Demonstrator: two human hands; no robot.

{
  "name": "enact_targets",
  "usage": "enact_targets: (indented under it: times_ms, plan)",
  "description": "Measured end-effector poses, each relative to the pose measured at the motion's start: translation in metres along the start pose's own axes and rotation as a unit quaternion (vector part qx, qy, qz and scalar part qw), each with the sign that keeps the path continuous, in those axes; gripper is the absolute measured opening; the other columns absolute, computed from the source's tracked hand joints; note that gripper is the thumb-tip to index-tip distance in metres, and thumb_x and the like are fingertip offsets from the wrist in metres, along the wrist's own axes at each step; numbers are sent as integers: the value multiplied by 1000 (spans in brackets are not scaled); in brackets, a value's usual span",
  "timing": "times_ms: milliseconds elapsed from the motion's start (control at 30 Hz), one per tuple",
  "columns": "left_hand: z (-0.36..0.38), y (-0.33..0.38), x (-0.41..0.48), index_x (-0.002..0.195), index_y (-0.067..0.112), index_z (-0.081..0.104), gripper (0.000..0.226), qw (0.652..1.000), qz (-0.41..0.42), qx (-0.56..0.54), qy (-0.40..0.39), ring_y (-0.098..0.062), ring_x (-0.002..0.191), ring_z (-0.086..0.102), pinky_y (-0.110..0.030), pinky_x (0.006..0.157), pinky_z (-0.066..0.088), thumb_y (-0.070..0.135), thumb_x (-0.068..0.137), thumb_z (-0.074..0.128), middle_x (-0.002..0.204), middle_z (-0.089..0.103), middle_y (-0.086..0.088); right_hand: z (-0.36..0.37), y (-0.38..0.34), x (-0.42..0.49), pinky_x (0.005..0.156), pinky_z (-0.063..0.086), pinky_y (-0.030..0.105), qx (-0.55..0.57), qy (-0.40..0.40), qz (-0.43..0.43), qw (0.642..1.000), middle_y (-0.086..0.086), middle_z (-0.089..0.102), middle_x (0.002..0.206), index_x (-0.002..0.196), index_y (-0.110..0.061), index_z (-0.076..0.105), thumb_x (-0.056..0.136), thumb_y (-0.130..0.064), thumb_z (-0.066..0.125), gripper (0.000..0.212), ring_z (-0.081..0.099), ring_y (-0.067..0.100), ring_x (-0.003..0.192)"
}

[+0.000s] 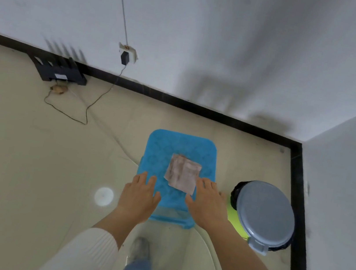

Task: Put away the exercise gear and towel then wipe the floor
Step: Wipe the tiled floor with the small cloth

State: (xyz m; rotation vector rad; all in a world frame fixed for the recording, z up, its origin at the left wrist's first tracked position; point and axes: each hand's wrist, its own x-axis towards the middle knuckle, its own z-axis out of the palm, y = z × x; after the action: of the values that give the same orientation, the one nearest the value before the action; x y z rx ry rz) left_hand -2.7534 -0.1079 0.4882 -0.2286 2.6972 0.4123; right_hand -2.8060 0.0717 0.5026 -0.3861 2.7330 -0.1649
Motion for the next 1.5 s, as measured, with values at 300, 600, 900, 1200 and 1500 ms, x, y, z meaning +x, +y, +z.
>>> enact_targets:
  times_ms: [300,600,900,1200,1500]
  plan:
    - [93,-35,75,130,2,57,66,995,26,72,-63,-38,124,52,-43,96,47,42,84,32,138,49,-26,90,-3,87,97,43,40,-60,-47,-50,996,11,55,132,127,-7,54,65,-31,71,68,51,28,124]
    - [96,-37,78,148,5,28,75,997,39,32,-54,-38,141,28,-43,111,33,42,90,57,154,14,-24,88,-4,110,43,48,25,-153,-15,-85,984,13,69,66,67,-6,71,35,-3,84,35,66,24,53]
    - [51,-31,21,153,13,6,59,996,-23,-24,-81,-26,148,-6,-34,120,2,36,103,26,160,-10,-14,35,-19,70,52,27,31,189,-18,21,982,-3,45,61,67,-16,37,91,-20,47,26,42,19,60]
    - [-13,-32,-162,151,15,17,54,972,-185,-132,50,-24,148,-1,-34,117,13,33,102,31,161,-6,-10,-41,-107,-63,53,33,32,256,-82,-70,960,-2,42,55,60,-13,38,84,-46,51,43,44,19,57]
    - [-4,-66,-416,149,15,23,52,879,-393,-206,175,-28,148,0,-40,116,18,34,101,32,160,0,-12,-60,-242,-254,46,25,25,163,-156,-330,917,-3,35,49,54,-15,33,63,-38,42,26,34,17,50]
